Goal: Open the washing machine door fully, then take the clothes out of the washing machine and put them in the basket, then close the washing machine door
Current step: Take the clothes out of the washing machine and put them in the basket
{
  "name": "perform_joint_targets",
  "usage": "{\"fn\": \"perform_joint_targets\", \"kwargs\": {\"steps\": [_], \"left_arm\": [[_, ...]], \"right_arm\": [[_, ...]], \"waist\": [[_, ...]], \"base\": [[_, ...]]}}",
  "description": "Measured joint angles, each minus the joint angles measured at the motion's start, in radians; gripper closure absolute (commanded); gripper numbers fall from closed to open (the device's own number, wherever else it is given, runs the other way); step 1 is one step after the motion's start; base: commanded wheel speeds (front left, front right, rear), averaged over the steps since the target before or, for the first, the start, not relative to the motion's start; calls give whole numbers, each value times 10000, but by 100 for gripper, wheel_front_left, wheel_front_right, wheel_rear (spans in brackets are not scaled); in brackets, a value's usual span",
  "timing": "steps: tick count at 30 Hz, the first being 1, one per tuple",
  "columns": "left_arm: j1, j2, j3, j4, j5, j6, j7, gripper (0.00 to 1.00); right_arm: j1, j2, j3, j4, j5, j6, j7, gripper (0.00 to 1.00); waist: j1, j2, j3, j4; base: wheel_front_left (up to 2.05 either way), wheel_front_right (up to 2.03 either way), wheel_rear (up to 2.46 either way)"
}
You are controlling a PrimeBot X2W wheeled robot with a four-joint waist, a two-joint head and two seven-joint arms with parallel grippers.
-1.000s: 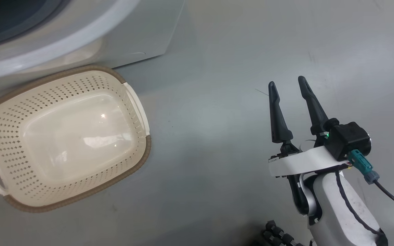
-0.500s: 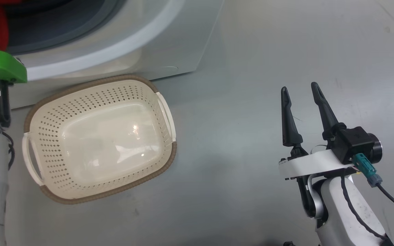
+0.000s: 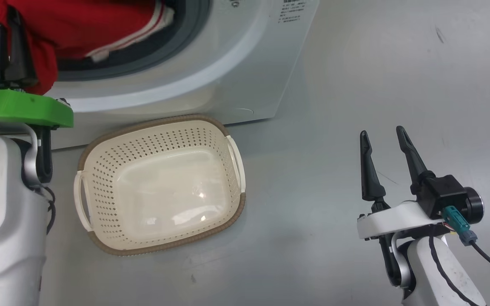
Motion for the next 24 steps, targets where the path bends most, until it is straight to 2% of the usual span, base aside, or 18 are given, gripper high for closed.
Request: {"fn": "perform_joint_targets", "kwargs": {"steps": [6, 13, 24], "left_arm": [[452, -307, 167, -1666, 244, 0, 0, 100], [1336, -562, 77, -2957, 439, 0, 0, 100], [3137, -790, -405, -3453, 382, -4, 0, 100]], "right_arm": [[356, -75, -138, 75, -4, 0, 0, 0], [678, -144, -161, 98, -12, 0, 0, 0], [835, -138, 59, -29, -61, 13, 0, 0]], "waist": [[0, 0, -588, 317], [0, 0, -1179, 711], [0, 0, -1358, 1015]], "base": [[0, 0, 0], [0, 0, 0], [0, 0, 0]]}}
